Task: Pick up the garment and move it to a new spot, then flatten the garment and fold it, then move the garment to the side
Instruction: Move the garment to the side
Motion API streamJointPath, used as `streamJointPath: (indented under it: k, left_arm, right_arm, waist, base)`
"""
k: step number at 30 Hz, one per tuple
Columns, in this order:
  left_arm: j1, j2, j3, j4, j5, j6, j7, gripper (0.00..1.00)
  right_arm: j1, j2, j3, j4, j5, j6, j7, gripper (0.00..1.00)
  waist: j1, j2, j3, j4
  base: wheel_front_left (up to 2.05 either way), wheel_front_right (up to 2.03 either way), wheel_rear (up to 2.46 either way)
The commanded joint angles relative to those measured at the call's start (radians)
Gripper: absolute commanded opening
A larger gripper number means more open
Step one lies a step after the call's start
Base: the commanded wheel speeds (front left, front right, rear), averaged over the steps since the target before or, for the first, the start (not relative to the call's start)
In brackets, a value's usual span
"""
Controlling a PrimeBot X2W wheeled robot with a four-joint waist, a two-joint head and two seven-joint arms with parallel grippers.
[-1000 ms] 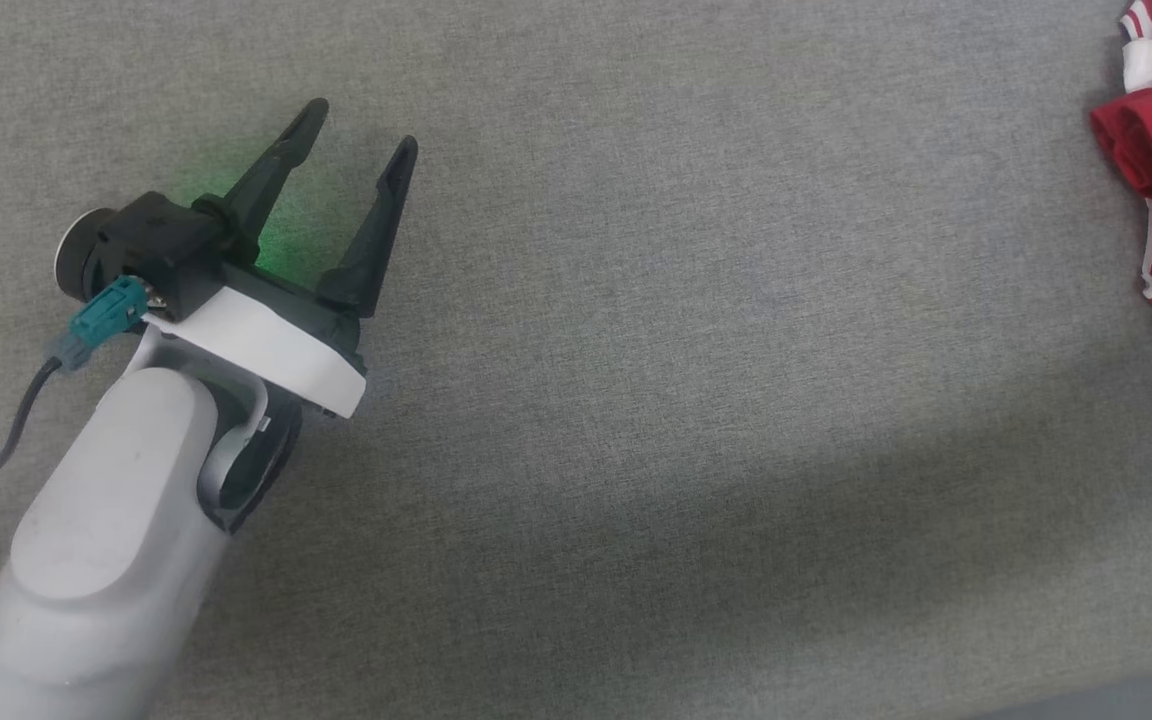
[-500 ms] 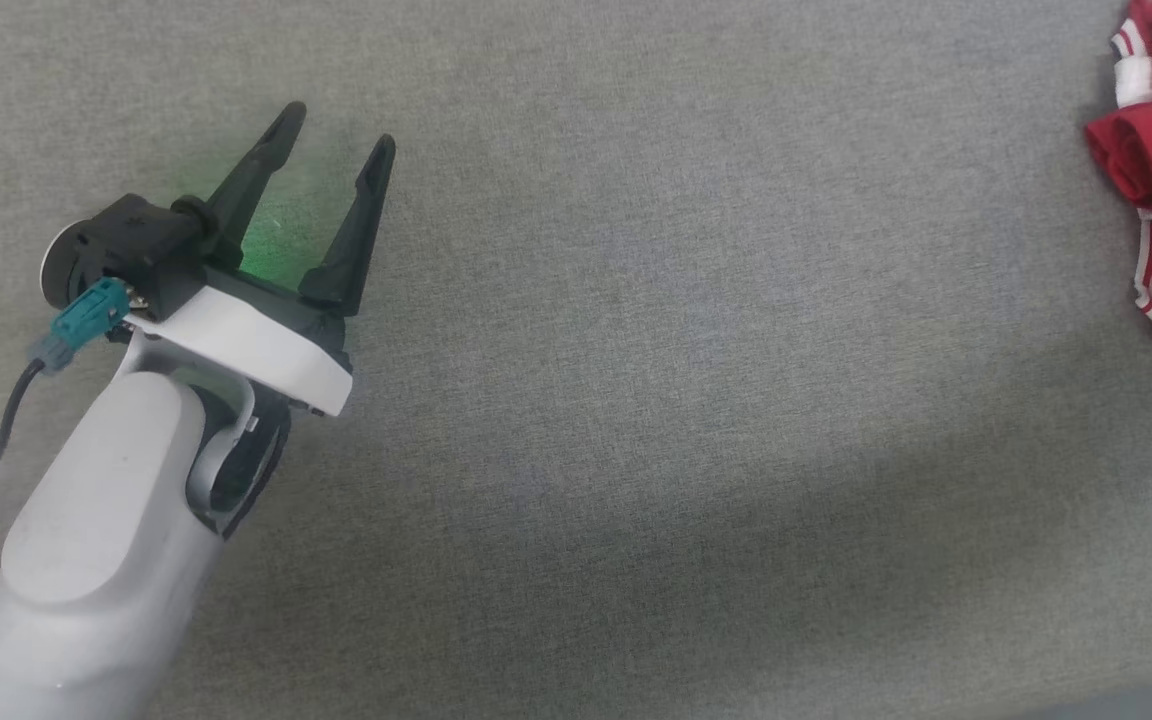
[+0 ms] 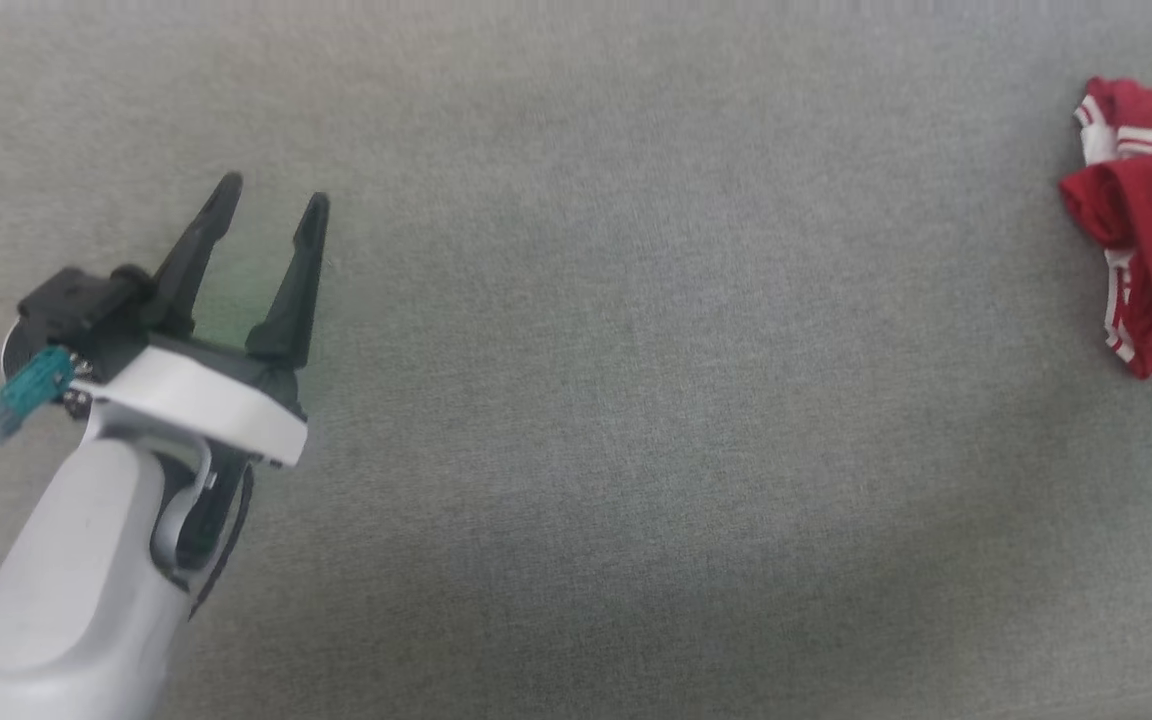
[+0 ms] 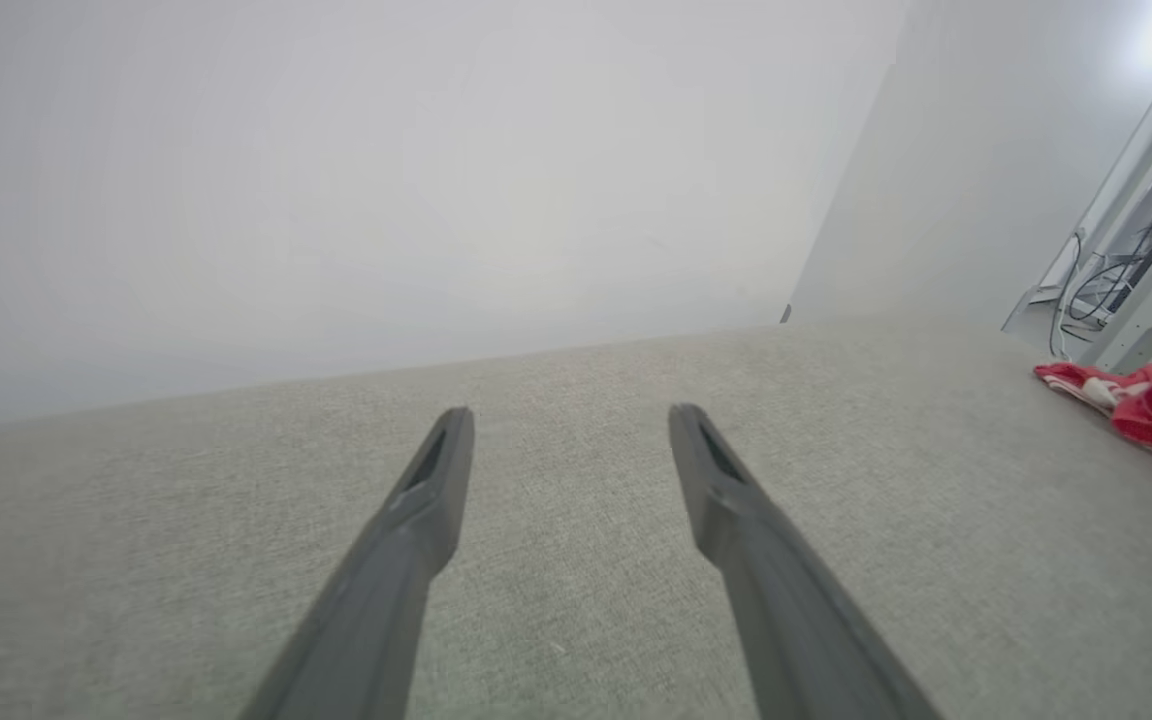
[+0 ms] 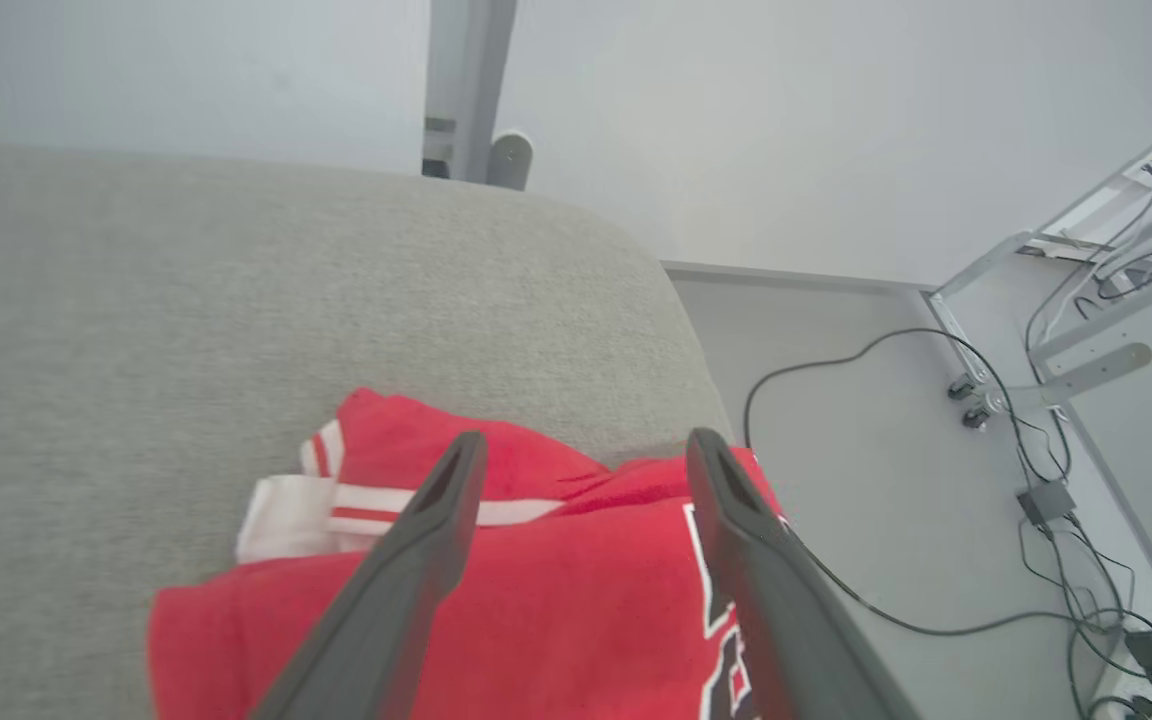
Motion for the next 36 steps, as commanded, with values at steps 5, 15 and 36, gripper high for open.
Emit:
streamJointPath:
  k: [5, 15, 36]
  left_arm:
    - [0.089, 0.000, 0.060, 0.004, 0.000, -0.002, -0.004, 1.00]
    - [0.213, -0.002, 0.121, 0.039, -0.005, -0.002, -0.004, 1.00]
    - [0.533, -0.005, 0.299, -0.067, 0.026, -0.003, -0.004, 1.00]
  right_arm:
    - [0.081, 0.062, 0.077, -0.082, 0.101, 0.000, -0.056, 1.00]
    - [0.235, 0.085, 0.211, -0.233, 0.249, 0.000, -0.123, 1.00]
    - [0.655, 0.097, 0.172, -0.523, 0.316, 0.000, -0.249, 1.00]
  waist:
    - [0.0000, 0.0000, -0.109, 0.042]
    - [0.0000, 0.0000, -0.240, 0.088]
    - [0.0000, 0.0000, -0.412, 0.117]
  base:
    - [0.00, 0.00, 0.00]
    - [0.00, 0.00, 0.00]
    - [0.00, 0.00, 0.00]
